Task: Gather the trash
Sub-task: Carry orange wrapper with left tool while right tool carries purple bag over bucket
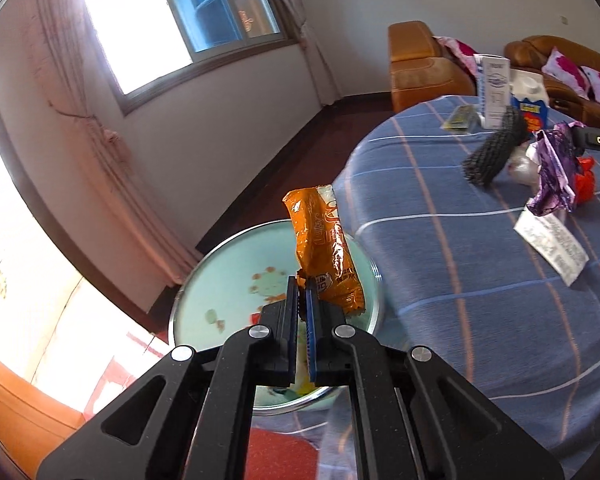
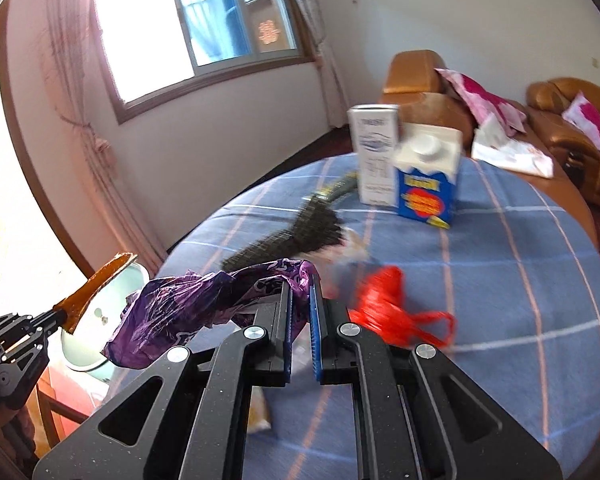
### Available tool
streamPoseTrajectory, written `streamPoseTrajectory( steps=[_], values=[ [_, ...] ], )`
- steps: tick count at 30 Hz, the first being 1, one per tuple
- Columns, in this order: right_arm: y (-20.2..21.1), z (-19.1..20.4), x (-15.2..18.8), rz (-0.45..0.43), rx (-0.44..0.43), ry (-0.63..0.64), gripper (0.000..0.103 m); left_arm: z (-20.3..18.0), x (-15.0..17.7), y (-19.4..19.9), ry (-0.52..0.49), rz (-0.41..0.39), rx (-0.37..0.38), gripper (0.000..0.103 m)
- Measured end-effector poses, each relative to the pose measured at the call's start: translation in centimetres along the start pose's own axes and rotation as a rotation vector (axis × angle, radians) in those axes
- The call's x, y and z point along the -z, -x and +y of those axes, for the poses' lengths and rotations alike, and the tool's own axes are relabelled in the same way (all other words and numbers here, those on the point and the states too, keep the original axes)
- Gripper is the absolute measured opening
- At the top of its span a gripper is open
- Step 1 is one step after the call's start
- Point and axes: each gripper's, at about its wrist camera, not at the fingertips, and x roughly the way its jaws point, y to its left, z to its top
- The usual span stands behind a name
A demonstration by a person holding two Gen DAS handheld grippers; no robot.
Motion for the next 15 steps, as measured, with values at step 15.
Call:
streamPoseTrajectory(
  steps=[15],
  values=[
    [-5.3,6.6,-2.7,0.029,-0.072,0.119,0.008,4.1,1.0,-0.8,0.049,0.041,-0.085,0.003]
  ],
)
